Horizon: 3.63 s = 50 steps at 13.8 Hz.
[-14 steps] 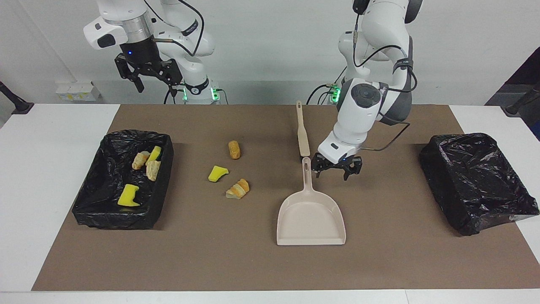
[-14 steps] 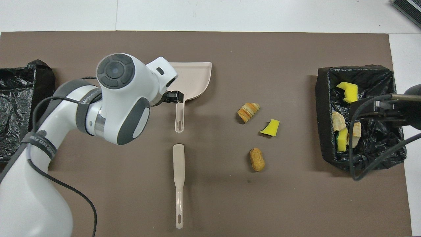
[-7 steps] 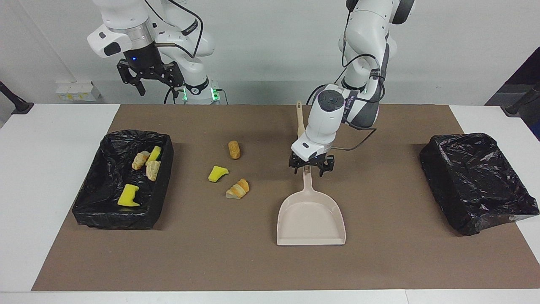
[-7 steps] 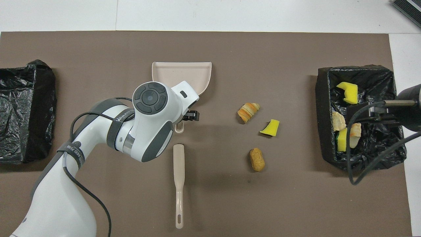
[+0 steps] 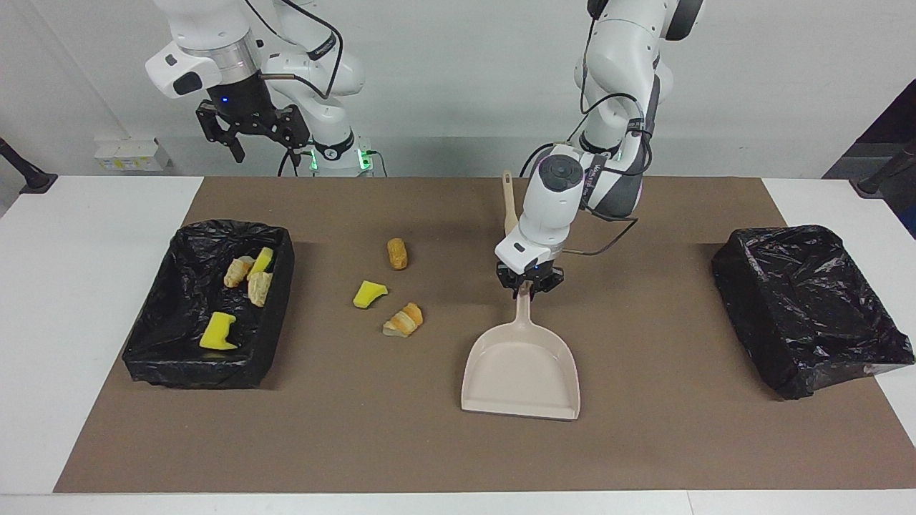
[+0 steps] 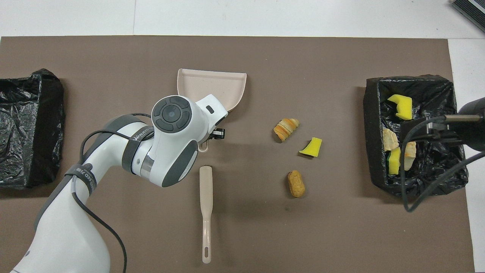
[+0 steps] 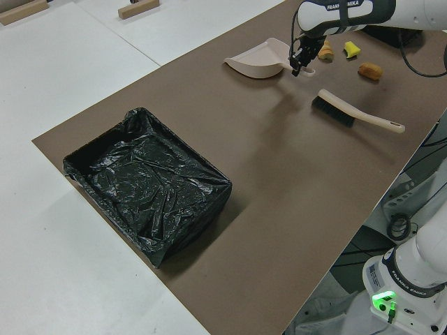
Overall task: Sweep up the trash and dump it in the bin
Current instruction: 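Grasp the dustpan handle with the left gripper while the right gripper withdraws, then drag the dustpan toward the left bin while the right gripper grasps the brush, then lift the brush with the right gripper toward the remaining sponge pieces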
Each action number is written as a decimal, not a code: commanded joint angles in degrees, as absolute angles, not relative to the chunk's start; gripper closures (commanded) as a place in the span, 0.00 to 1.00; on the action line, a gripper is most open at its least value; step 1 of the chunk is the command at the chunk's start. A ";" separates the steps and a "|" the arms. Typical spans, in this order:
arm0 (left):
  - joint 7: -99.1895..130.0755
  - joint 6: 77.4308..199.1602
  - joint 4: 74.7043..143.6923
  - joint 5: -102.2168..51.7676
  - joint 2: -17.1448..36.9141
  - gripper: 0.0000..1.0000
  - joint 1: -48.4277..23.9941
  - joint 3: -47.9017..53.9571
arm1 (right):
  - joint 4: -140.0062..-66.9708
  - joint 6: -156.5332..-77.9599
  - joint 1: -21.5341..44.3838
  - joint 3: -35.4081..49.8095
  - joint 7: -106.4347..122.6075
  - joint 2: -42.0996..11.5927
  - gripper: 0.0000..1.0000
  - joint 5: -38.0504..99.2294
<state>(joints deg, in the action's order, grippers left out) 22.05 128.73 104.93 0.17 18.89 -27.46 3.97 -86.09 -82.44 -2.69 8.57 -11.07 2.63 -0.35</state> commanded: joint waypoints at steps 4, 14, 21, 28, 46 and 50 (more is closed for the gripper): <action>17.70 129.37 101.79 3.68 17.93 1.00 -23.57 2.99 | -87.98 -83.94 -3.26 8.96 -9.75 3.43 0.00 1.14; -13.93 122.09 97.21 3.87 19.60 1.00 -7.92 2.90 | -100.09 -88.22 15.43 9.93 -27.14 8.08 0.00 1.41; -53.29 119.00 101.59 3.78 17.58 1.00 2.62 2.99 | -106.17 -105.78 35.92 9.93 -50.60 0.46 0.00 3.34; -80.55 122.07 107.75 3.78 14.41 1.00 7.73 2.99 | -106.26 -119.69 46.31 9.84 -63.09 -13.34 0.00 -2.10; -89.39 125.07 109.77 3.78 13.89 1.00 4.13 3.25 | -121.29 -132.98 47.11 10.11 -62.49 -9.05 0.54 -1.23; -86.23 124.89 109.78 3.78 13.89 1.00 4.04 3.25 | -122.86 -136.47 47.02 10.20 -62.40 -8.97 0.56 0.25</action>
<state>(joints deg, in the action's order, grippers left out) -88.86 123.23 107.31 3.12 15.62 4.75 3.68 -120.05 -132.71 46.97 10.21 -62.17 -10.33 -1.04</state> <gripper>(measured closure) 0.678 0.551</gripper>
